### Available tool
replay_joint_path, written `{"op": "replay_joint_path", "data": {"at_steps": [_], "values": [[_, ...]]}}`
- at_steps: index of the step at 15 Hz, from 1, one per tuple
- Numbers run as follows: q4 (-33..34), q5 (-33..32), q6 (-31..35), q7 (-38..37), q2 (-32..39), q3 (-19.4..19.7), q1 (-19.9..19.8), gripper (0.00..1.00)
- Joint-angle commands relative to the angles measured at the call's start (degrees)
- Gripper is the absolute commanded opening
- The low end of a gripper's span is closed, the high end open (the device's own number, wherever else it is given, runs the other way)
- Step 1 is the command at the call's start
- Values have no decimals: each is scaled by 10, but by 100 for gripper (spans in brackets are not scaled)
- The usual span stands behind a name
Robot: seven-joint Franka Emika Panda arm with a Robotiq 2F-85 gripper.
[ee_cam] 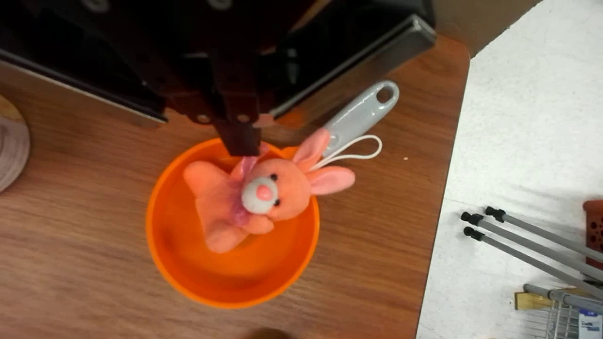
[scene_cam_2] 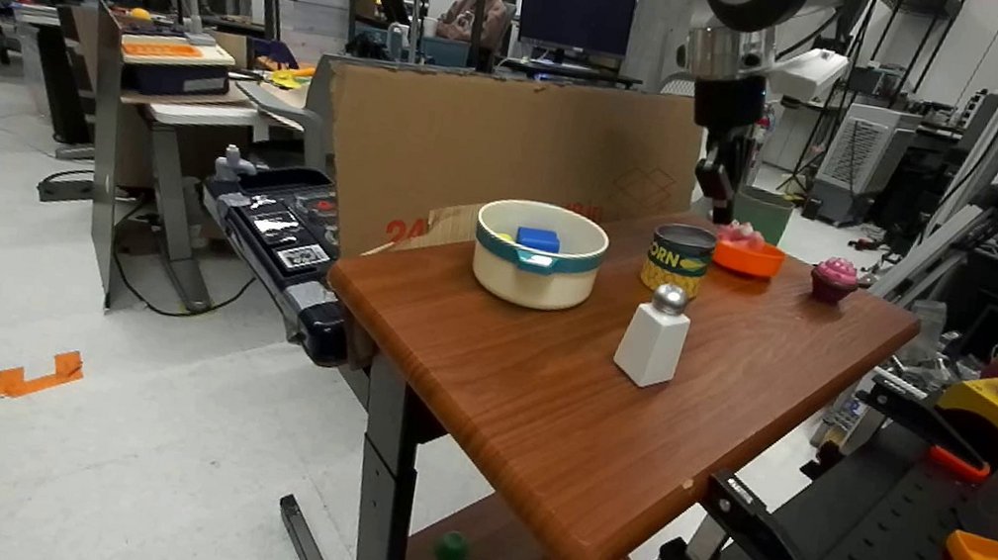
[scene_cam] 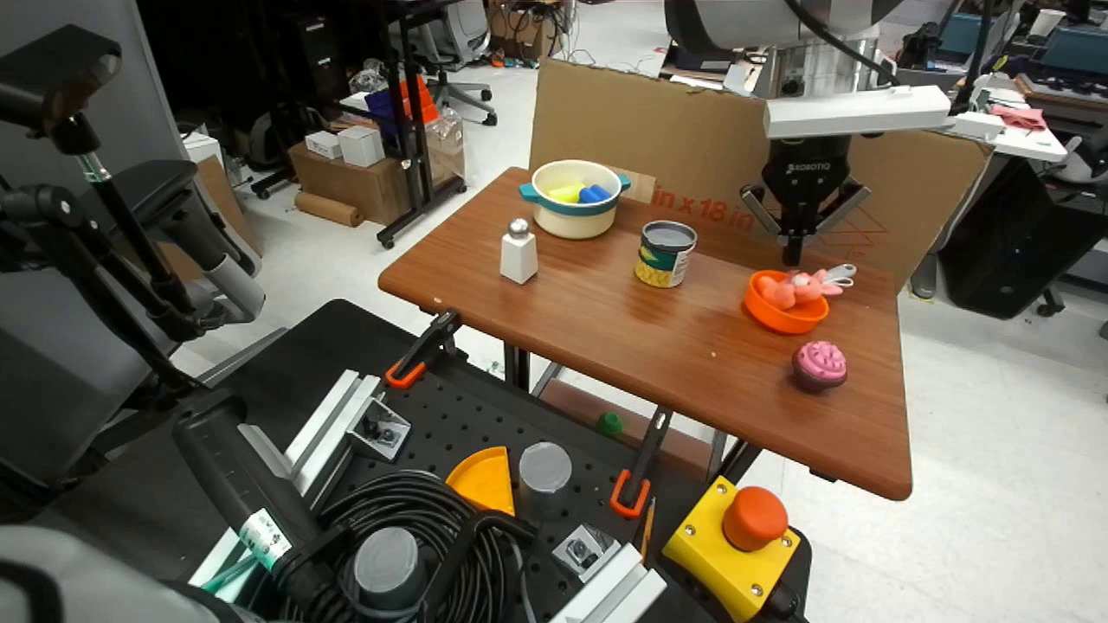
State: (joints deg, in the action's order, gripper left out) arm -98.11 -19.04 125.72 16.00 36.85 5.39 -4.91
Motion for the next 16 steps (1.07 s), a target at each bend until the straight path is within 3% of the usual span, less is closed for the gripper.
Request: {"op": "replay_joint_path", "data": {"at_steps": [1, 2, 3, 8, 13, 16], "values": [[-25, -12, -4, -15, -26, 2, 10, 0], [-26, -11, -5, -11, -27, 1, 9, 7], [-27, -12, -6, -15, -28, 3, 11, 27], [-35, -13, -6, -33, -30, 7, 12, 62], [-35, -42, -41, -131, -26, 33, 38, 99], [-42, -53, -60, -166, -28, 34, 45, 100]]}}
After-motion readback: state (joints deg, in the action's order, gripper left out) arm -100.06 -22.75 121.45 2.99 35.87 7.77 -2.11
